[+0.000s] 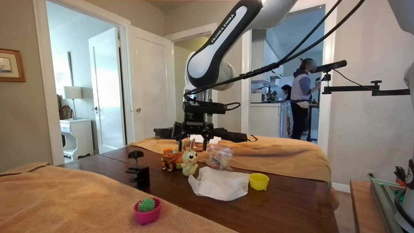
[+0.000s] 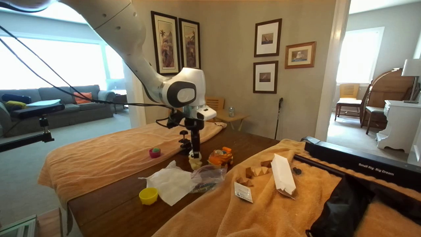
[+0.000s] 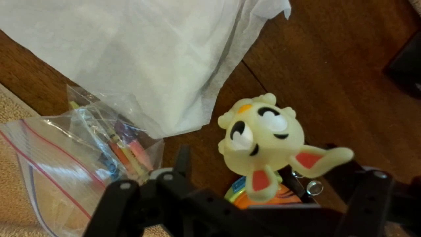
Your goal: Squeeze the fluffy toy
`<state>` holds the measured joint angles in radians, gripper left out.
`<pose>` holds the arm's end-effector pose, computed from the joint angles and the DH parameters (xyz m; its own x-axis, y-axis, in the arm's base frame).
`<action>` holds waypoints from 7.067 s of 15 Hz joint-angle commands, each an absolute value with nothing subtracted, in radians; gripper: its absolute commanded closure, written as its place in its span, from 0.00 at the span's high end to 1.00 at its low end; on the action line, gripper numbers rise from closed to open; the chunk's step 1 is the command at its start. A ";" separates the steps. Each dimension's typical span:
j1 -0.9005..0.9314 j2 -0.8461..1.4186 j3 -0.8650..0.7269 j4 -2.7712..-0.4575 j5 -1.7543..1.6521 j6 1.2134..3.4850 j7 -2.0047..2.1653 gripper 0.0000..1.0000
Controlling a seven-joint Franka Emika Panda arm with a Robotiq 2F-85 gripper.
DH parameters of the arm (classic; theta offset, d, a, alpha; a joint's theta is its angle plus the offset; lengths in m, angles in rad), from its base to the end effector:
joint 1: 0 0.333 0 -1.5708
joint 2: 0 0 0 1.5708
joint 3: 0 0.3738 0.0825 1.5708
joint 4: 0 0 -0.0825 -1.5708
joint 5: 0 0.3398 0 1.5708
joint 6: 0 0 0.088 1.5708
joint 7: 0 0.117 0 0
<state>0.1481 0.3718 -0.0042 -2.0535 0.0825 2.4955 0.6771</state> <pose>0.5878 0.0854 0.3386 0.8264 -0.5628 0.0204 -0.5595 -0.8246 -0.0839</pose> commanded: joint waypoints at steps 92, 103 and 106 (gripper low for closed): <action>0.134 0.219 0.019 -1.976 0.067 2.139 0.578 1.00; 0.096 0.150 0.036 -1.974 0.073 2.039 0.118 1.00; 0.092 0.139 0.035 -1.974 0.062 2.021 0.064 1.00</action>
<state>0.1101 0.1644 0.0194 -1.9782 0.0854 2.0633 0.1205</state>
